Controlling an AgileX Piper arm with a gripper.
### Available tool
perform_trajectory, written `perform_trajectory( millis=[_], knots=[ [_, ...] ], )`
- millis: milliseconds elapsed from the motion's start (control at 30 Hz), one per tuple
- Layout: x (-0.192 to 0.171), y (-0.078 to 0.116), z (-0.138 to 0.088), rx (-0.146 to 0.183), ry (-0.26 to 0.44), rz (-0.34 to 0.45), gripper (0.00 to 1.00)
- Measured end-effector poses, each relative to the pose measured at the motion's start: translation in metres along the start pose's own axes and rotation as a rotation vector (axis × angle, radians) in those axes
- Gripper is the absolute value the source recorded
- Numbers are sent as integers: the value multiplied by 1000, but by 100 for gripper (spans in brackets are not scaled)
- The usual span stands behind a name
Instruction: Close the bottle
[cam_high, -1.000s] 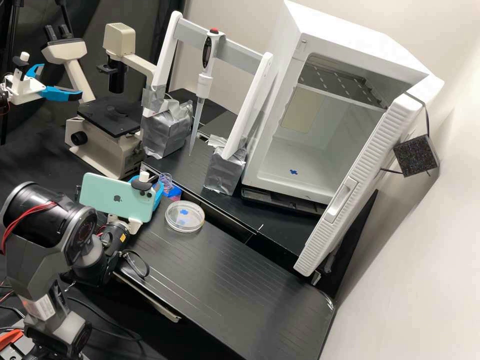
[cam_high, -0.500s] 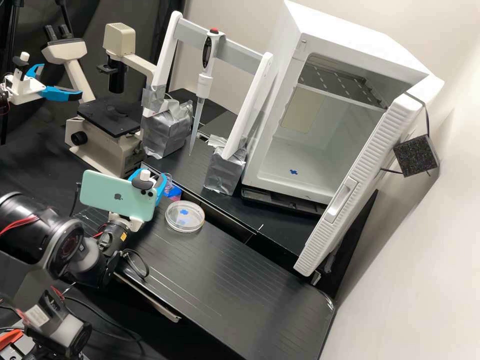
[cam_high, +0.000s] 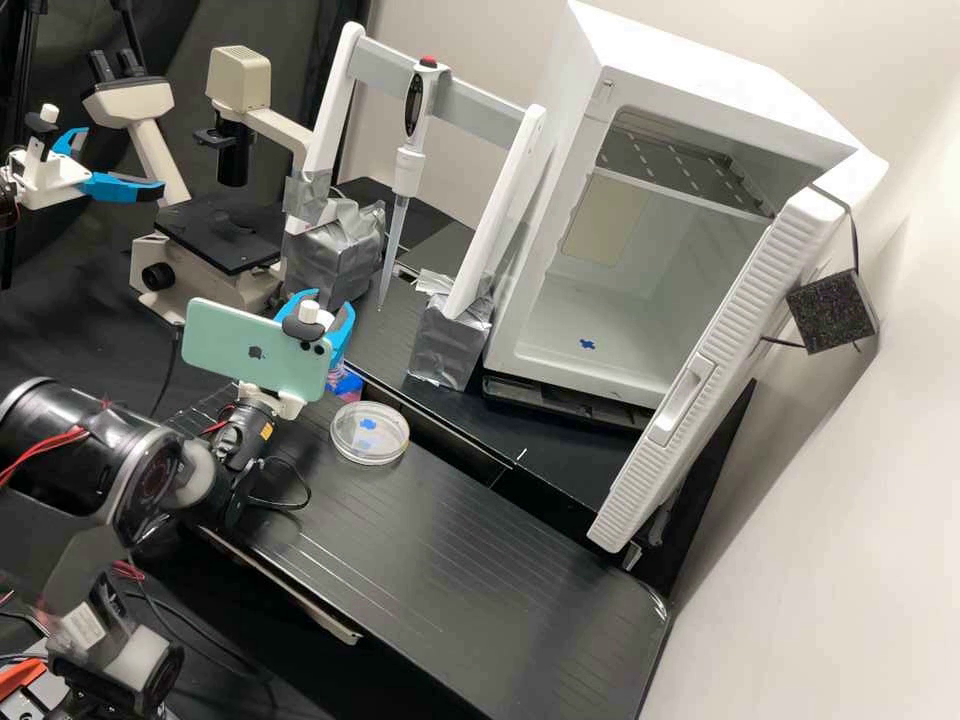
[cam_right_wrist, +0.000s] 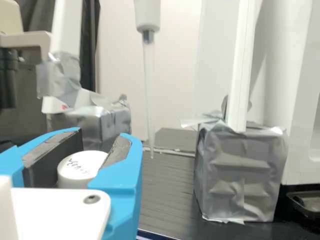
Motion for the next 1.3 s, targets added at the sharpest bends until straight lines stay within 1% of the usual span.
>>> perform_trajectory(
  millis=[200,333,533,700,1300],
  knots=[
    [10,-6,2,-11,-20,-24,0],
    [11,-13,2,-31,-23,-52,0],
    [15,-21,7,-41,-50,-70,0],
    [17,-25,15,-34,-92,-72,0],
    [18,-26,19,-36,-100,-65,0]
  ],
)
